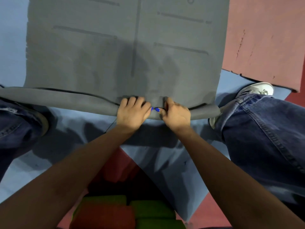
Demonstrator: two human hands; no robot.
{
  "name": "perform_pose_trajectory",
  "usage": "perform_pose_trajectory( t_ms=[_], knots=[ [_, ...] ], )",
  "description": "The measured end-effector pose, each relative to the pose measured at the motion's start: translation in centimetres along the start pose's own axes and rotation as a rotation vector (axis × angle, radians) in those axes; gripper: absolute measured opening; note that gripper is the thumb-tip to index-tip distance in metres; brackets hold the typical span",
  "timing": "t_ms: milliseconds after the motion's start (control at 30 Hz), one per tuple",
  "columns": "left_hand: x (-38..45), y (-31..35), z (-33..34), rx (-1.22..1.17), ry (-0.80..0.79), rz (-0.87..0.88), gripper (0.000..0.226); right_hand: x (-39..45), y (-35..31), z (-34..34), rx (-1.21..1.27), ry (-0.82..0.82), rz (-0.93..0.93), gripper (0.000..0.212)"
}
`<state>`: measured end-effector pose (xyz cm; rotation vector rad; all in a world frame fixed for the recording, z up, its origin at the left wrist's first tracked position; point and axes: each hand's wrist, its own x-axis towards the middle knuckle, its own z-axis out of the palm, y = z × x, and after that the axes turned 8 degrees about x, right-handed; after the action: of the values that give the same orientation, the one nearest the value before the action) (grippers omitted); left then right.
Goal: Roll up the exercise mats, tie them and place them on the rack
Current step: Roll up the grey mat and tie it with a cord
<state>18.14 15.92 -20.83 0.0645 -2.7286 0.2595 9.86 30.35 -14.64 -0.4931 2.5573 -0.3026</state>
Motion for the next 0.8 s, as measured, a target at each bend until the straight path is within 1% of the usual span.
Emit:
perform_pose_trajectory(
  t_ms=[67,100,167,233,333,400,467,533,567,633,700,800],
  knots=[
    [-0.8,-0.6,0.7,-0.065,0.059,0.180,0.034,0.0,0.4,0.0,0.029,0.013,-0.027,0.039],
    [-1.0,-0.9,0.9,-0.095,0.067,0.233,0.039,-0.1,0.5,0.1,0.069,0.037,-0.064,0.036],
    [-0.8,-1.6,1.0,-0.116,0.075,0.277,0.041,-0.3,0.7,0.6,0.106,0.147,-0.165,0.032],
    [-0.5,-1.7,1.1,-0.109,0.078,0.300,0.040,-0.8,1.0,1.0,0.002,0.243,-0.207,0.029],
    [-0.2,-1.7,1.3,-0.071,0.067,0.327,0.043,-2.0,2.4,1.1,-0.238,0.344,-0.236,0.027],
    [-0.4,-1.8,1.5,-0.049,0.076,0.320,0.043,-2.9,3.8,1.2,-0.295,0.352,-0.230,0.029],
    [-0.4,-1.8,1.6,-0.050,0.085,0.318,0.042,-3.0,4.5,0.9,-0.227,0.289,-0.185,0.040],
    [-0.3,-1.7,1.6,-0.061,0.087,0.326,0.042,-2.5,4.1,0.0,-0.089,0.170,-0.092,0.051],
    [-0.2,-1.8,1.6,-0.066,0.083,0.329,0.043,-2.2,3.9,-0.6,-0.074,0.087,-0.039,0.052],
    [-0.1,-1.8,1.7,-0.073,0.079,0.334,0.043,-1.4,4.0,-1.3,-0.107,0.010,-0.019,0.044],
    [0.2,-2.0,1.7,-0.088,0.083,0.348,0.044,-0.7,4.1,-2.0,-0.060,-0.057,0.020,0.036],
    [0.6,-2.2,1.5,-0.113,0.093,0.369,0.045,0.3,4.1,-2.6,0.143,-0.151,0.141,0.028]
  ],
)
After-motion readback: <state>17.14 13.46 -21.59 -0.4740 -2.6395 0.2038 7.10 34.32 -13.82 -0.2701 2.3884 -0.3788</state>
